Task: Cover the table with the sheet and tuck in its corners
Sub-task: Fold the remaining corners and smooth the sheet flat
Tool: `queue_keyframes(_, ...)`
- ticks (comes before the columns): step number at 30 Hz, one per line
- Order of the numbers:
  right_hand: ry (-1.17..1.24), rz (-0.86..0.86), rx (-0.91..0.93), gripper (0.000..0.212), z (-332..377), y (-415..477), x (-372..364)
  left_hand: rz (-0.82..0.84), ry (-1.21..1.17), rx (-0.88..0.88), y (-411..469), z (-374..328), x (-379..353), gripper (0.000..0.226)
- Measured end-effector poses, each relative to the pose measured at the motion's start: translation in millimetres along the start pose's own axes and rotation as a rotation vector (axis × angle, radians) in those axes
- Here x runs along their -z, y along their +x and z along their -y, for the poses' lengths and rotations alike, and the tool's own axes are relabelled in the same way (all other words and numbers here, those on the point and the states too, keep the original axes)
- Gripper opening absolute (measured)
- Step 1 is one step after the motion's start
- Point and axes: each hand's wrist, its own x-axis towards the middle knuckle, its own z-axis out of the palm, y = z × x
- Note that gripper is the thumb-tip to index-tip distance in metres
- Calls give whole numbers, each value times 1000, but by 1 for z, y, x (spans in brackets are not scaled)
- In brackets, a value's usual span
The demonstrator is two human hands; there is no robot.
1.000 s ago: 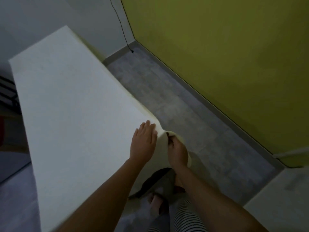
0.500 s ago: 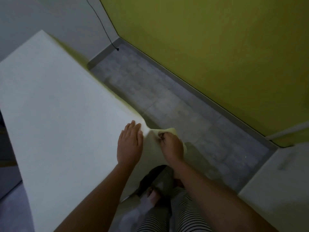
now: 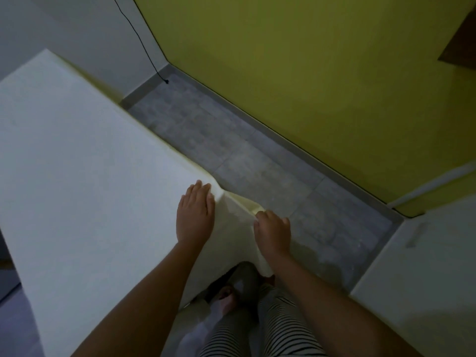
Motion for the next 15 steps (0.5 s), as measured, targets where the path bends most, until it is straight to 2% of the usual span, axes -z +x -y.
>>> queue_keyframes(3, -26, -1, -67, 2, -3, 11, 4, -2, -4, -7, -1, 0, 1, 43)
queue_keyframes(10, -2, 5, -111, 8, 23, -13, -24, -20, -1, -37, -2, 4, 1, 44)
queue_keyframes(15, 221, 154, -184, 14, 40, -34, -34, -32, -8, -65, -4, 6, 0, 45)
